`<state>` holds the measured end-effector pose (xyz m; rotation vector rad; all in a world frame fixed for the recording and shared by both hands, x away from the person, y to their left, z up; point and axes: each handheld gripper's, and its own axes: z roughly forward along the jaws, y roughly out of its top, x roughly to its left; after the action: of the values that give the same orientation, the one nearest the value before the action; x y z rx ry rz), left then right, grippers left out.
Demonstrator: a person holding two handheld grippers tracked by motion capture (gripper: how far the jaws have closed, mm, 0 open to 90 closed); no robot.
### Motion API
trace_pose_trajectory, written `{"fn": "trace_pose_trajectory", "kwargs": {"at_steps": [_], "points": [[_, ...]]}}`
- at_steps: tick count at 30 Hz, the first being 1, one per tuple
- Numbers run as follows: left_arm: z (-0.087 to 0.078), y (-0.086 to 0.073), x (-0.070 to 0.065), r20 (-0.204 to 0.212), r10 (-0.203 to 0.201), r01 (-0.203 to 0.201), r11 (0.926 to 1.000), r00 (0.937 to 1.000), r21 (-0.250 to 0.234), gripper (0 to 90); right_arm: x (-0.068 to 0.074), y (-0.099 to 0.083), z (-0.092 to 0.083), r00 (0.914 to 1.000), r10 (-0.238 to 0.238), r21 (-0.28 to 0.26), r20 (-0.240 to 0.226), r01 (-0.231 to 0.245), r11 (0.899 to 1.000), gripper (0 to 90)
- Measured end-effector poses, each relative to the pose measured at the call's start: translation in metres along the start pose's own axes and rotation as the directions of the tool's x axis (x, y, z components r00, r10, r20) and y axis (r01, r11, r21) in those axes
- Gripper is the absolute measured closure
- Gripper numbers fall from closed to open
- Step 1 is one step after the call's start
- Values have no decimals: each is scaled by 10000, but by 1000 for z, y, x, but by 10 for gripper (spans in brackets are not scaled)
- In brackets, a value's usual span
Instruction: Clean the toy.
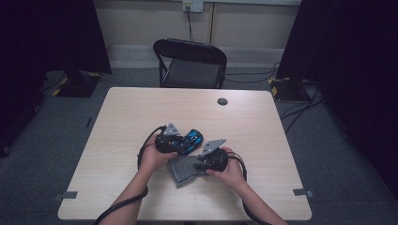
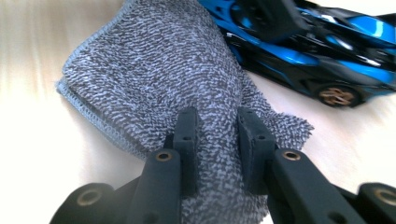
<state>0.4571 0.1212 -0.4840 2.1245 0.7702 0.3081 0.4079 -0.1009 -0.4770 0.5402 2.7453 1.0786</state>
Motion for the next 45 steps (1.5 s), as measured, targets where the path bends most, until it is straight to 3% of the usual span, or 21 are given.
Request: {"fn": "trace_pose_trajectory", "kwargs": {"at_steps": [15, 22, 40, 45], "points": [[0, 0, 0, -34, 49, -49, 10000, 10000, 63, 490, -21, -12, -12, 9937, 593, 32, 952, -599, 9982, 722], [0, 0, 0, -40, 43, -42, 10000, 10000, 76, 490, -27, -16, -15, 9904, 744, 7, 1161, -750, 9972, 723], [0, 1, 0, -66, 77, -76, 9999, 9999, 94, 490, -42, -26, -26, 9736, 1361, -81, 1834, -1369, 9905, 723], [0, 1, 0, -36, 45, -45, 10000, 10000, 88, 490, -49, -32, -31, 9636, 1659, -151, 2097, -1665, 9859, 722]]}}
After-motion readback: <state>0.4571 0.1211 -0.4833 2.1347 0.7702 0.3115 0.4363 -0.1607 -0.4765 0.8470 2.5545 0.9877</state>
